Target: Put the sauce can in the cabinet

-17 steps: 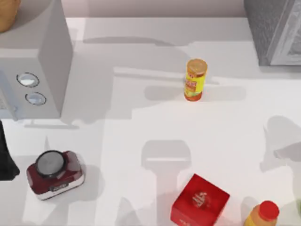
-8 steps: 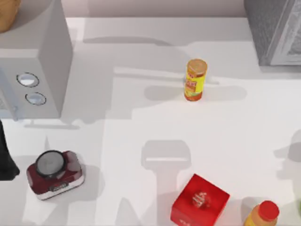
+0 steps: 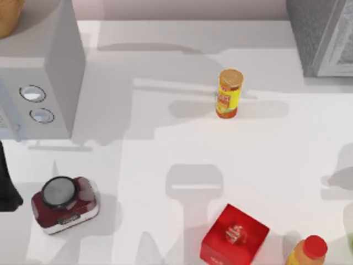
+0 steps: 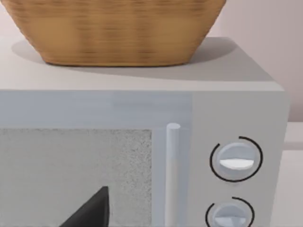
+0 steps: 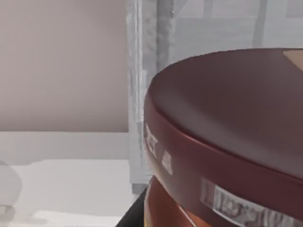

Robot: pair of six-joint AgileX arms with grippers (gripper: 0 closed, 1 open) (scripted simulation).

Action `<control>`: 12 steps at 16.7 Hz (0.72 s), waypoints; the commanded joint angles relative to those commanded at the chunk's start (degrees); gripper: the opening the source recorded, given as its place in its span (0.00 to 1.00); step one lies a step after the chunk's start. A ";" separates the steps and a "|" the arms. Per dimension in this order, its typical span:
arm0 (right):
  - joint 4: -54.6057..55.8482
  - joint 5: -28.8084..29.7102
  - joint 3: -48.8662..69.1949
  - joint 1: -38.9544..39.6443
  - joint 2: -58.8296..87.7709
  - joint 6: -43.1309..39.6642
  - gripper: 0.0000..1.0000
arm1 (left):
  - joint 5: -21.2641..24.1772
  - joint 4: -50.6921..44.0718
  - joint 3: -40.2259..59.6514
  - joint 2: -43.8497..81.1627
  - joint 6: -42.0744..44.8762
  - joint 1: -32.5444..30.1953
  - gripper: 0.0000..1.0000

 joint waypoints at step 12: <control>-18.45 6.68 63.26 6.43 46.39 -0.22 0.00 | 0.00 0.00 0.00 0.00 0.00 0.00 1.00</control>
